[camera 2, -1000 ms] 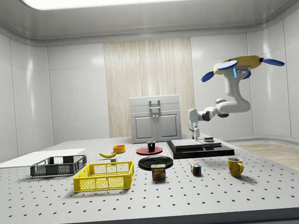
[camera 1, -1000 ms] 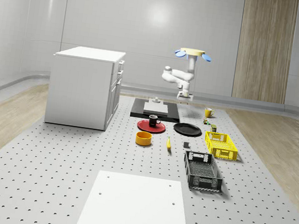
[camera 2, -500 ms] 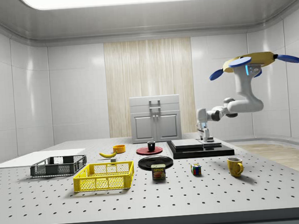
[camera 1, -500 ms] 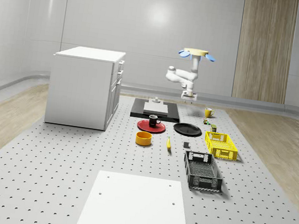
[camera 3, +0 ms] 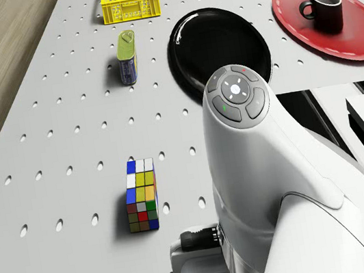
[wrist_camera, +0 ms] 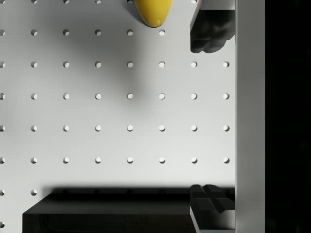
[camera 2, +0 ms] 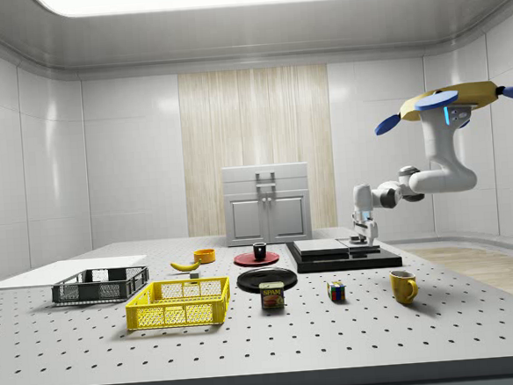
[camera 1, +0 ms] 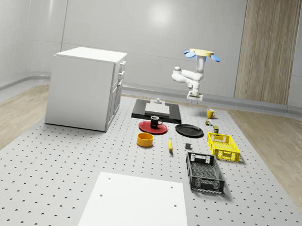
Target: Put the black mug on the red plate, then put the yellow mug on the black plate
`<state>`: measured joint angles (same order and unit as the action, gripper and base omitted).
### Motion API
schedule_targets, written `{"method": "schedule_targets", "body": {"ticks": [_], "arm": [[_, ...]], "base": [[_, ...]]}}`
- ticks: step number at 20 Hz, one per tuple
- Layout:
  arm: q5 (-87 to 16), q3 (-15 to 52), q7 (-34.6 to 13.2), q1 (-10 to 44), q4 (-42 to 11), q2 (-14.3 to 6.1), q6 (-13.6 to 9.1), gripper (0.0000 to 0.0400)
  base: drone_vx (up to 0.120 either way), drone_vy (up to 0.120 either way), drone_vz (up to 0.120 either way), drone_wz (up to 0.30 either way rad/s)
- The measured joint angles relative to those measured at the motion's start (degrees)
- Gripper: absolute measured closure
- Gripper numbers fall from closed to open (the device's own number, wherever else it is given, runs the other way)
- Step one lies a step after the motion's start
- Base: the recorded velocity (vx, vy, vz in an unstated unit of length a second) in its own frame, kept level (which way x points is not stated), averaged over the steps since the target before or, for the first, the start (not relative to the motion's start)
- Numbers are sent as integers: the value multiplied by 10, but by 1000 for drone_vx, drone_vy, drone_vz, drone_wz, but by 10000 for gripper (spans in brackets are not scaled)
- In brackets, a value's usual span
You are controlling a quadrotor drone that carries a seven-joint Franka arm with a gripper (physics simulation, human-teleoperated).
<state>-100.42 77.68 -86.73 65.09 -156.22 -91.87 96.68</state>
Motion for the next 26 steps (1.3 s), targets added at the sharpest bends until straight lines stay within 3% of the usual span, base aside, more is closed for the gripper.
{"method": "schedule_targets", "body": {"ticks": [9, 16, 22, 26], "arm": [[0, 0, 0, 0, 0, 0, 0, 0], [0, 0, 0, 0, 0, 0, 0, 0], [0, 0, 0, 0, 0, 0, 0, 0], [0, 0, 0, 0, 0, 0, 0, 0]], "base": [[-116, 120, 0, 0], [0, 120, 0, 0], [0, 120, -107, 0], [20, 120, 0, 0]]}}
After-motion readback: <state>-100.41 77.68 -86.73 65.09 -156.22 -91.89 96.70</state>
